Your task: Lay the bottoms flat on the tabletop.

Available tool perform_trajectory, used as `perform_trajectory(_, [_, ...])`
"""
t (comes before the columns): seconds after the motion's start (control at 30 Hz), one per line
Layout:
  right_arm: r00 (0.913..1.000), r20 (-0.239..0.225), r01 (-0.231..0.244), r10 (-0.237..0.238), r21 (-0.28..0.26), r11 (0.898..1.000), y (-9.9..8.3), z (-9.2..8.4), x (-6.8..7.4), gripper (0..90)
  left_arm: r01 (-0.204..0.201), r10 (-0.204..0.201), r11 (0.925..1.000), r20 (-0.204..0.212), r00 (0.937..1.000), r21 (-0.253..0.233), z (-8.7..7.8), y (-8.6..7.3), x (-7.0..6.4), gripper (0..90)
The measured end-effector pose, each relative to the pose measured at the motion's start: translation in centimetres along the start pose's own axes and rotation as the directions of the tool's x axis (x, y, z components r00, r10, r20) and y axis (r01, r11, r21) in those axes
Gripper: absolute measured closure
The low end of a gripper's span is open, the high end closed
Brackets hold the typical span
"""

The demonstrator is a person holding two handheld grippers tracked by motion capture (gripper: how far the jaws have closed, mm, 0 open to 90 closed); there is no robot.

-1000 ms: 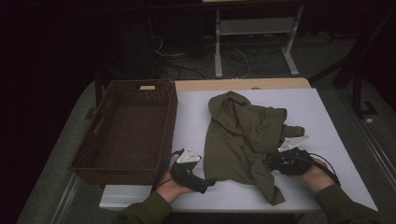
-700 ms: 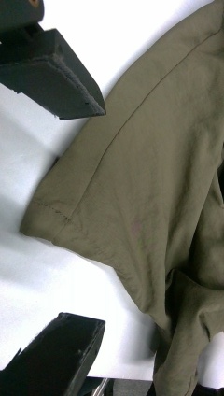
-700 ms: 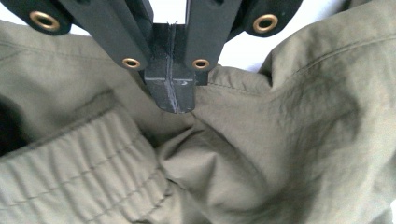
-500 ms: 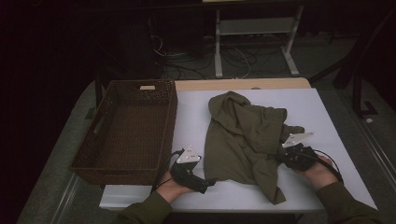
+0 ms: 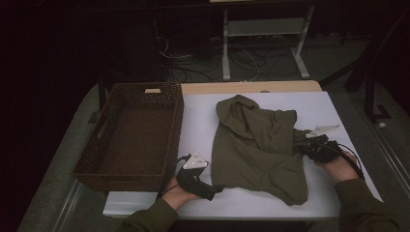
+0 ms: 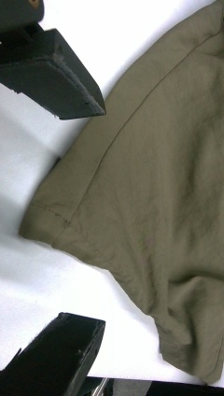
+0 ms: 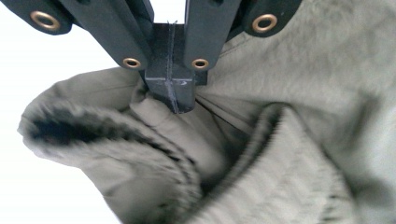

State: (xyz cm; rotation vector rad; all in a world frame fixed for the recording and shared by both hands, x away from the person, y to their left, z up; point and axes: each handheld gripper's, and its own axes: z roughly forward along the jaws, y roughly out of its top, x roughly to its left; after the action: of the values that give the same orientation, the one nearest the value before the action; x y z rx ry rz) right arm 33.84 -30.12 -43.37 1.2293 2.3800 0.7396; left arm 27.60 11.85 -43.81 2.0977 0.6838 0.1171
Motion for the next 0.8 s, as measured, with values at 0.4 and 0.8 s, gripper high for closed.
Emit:
perform_trajectory(0.4, [0.9927, 0.011, -0.12, 0.12, -0.05, 0.992, -1.3, -1.0, -2.8, 80.0, 0.002, -0.002, 1.0, 0.0, 1.0, -0.001, 0.0, 0.0, 0.0, 0.0])
perform_trajectory(0.8, [0.9854, -0.15, -0.101, 0.081, -0.129, 0.986, -0.1, -3.1, 0.1, 58.4, 0.008, -0.008, 1.0, -0.003, 1.0, 0.0, -0.1, 0.0, 0.1, 0.0])
